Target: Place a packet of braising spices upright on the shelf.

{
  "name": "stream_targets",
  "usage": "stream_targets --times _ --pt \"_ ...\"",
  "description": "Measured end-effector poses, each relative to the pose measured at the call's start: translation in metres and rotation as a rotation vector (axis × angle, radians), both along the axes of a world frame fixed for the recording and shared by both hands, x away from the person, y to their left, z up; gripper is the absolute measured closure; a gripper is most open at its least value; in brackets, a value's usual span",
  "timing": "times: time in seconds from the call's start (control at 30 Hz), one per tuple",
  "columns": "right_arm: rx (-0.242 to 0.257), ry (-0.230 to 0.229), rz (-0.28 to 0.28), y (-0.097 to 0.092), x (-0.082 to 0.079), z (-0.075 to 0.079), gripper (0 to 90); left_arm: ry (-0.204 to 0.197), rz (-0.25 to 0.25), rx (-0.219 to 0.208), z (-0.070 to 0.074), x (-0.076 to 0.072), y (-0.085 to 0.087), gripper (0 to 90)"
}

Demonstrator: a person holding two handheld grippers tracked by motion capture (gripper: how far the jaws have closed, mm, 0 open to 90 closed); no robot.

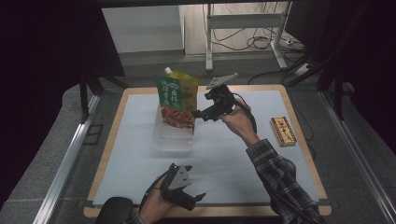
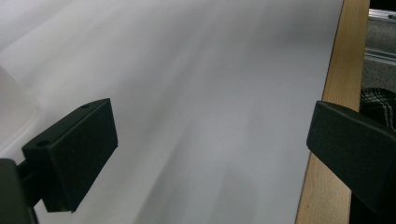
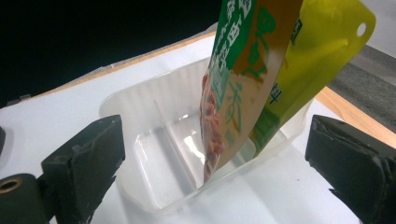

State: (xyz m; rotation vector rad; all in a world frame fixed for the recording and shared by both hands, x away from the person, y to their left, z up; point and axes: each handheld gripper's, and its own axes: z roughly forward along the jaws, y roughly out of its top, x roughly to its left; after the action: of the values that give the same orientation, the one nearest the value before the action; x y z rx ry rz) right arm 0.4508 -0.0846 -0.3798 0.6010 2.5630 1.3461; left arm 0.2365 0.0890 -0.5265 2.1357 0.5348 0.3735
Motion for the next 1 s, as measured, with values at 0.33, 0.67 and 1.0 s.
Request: stream_targets --times 0.33,0.67,1.0 --pt "-0.011 0.003 -0.009 -0.016 -0.010 -0.006 4.5 -0.005 0.003 -0.004 0.000 0.000 0.000 1.5" --pt "0.011 0.034 -0.020 -0.035 -0.020 -0.020 3.5 -0.006 0.006 -0.004 0.000 0.000 0.000 1.5" --pt "0.000 0.030 -0.035 -0.052 -0.031 -0.029 1.5 -0.006 0.005 -0.001 0.000 0.000 0.000 1.5"
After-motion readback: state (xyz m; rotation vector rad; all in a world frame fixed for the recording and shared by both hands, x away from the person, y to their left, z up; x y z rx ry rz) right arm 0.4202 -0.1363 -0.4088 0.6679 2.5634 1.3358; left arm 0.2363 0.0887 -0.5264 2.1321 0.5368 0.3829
